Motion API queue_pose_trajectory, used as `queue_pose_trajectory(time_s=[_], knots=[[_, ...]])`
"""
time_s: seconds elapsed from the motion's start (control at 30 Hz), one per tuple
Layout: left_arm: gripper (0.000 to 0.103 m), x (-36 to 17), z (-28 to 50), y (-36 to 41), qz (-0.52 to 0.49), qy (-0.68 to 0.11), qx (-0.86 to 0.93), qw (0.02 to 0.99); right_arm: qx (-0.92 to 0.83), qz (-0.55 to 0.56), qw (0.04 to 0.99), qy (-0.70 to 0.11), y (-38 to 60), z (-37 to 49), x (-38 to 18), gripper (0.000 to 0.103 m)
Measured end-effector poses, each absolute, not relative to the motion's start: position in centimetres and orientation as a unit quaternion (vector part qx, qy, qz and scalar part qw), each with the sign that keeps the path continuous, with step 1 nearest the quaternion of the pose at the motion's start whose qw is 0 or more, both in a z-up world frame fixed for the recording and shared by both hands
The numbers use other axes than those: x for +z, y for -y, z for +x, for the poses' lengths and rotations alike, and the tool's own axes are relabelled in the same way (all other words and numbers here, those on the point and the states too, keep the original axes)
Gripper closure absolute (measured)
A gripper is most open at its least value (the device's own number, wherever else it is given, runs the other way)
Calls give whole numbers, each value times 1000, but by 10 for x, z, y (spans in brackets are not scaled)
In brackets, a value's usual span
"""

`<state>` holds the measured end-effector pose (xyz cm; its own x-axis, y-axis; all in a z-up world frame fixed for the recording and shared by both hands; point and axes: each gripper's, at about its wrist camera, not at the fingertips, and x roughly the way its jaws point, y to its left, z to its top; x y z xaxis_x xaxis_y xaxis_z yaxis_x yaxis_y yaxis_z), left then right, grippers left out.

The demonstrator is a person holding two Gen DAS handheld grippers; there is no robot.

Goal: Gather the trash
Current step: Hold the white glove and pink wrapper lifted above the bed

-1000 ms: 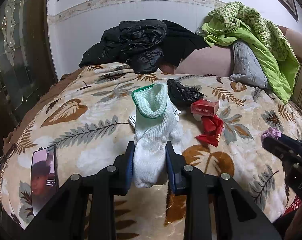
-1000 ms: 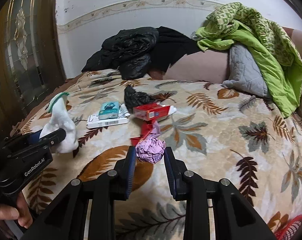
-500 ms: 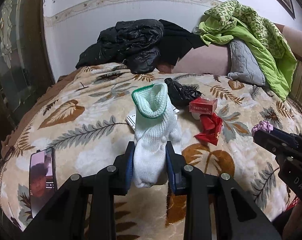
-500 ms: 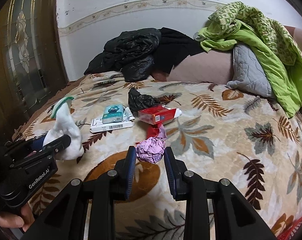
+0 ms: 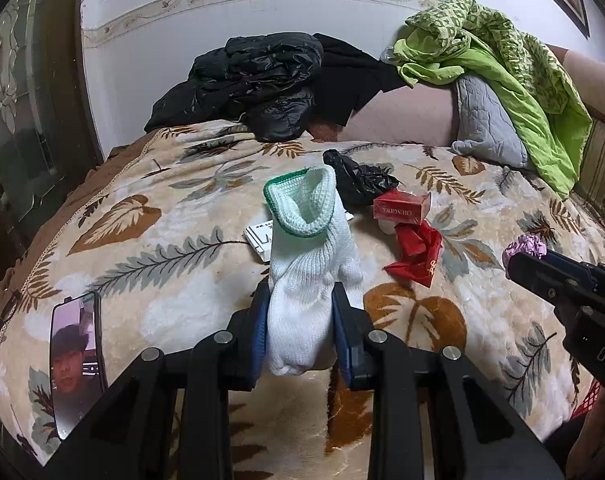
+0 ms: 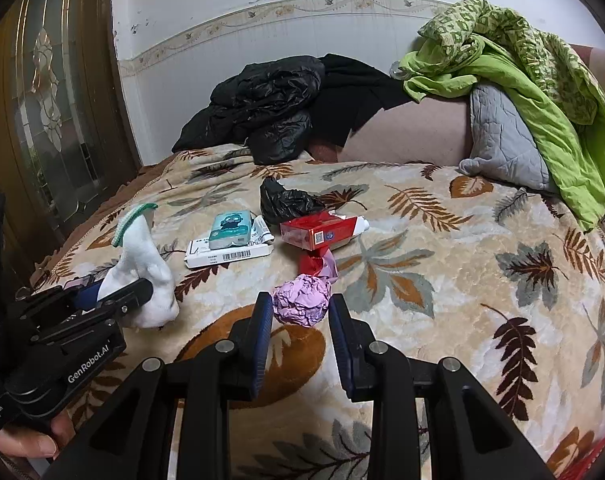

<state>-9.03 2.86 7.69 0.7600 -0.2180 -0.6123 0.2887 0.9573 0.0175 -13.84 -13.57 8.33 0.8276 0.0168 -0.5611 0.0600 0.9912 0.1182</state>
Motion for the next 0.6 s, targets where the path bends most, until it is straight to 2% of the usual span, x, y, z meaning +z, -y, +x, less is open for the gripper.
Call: queue_pose_trajectory(time_s=[0.6], knots=[[75, 76, -89, -29, 57, -319, -135, 936, -5, 58, 954, -293, 130, -137, 83, 72]])
